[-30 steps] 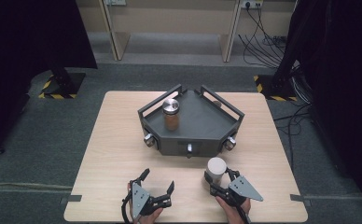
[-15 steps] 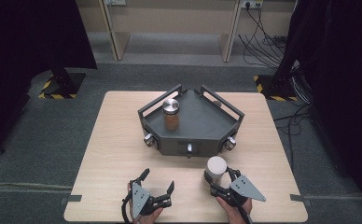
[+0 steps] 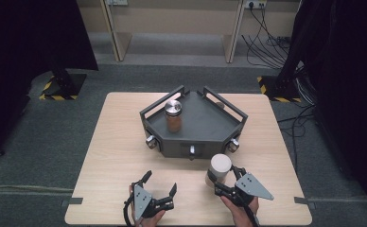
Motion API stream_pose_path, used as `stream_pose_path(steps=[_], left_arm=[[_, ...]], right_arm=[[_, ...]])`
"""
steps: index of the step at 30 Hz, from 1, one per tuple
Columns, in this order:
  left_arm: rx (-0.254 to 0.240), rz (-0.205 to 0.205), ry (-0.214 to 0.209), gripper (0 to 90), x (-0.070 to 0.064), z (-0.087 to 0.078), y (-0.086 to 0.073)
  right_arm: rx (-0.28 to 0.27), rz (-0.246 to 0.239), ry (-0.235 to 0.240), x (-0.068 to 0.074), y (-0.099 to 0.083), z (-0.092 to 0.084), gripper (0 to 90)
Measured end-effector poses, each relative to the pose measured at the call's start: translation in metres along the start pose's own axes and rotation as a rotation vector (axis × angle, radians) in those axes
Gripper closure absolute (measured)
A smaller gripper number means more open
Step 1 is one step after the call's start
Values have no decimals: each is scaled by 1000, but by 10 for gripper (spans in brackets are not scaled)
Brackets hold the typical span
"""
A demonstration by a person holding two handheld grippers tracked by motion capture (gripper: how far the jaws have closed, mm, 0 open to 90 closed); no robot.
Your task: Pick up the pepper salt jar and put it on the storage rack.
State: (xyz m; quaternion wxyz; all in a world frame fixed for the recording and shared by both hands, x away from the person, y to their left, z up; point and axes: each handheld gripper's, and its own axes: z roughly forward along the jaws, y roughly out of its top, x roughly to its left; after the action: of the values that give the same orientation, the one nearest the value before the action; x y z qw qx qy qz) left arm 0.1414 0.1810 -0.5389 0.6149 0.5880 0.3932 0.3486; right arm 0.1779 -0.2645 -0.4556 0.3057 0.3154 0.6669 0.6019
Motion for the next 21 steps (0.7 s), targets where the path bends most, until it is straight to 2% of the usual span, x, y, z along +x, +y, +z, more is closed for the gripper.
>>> stream_pose_path(steps=[9, 21], left_arm=[[3, -3, 0, 15, 0, 0, 0], [4, -4, 0, 15, 1, 0, 1]], right_arm=[[-4, 13, 31, -5, 26, 7, 355], [-8, 6, 42, -14, 83, 27, 355]])
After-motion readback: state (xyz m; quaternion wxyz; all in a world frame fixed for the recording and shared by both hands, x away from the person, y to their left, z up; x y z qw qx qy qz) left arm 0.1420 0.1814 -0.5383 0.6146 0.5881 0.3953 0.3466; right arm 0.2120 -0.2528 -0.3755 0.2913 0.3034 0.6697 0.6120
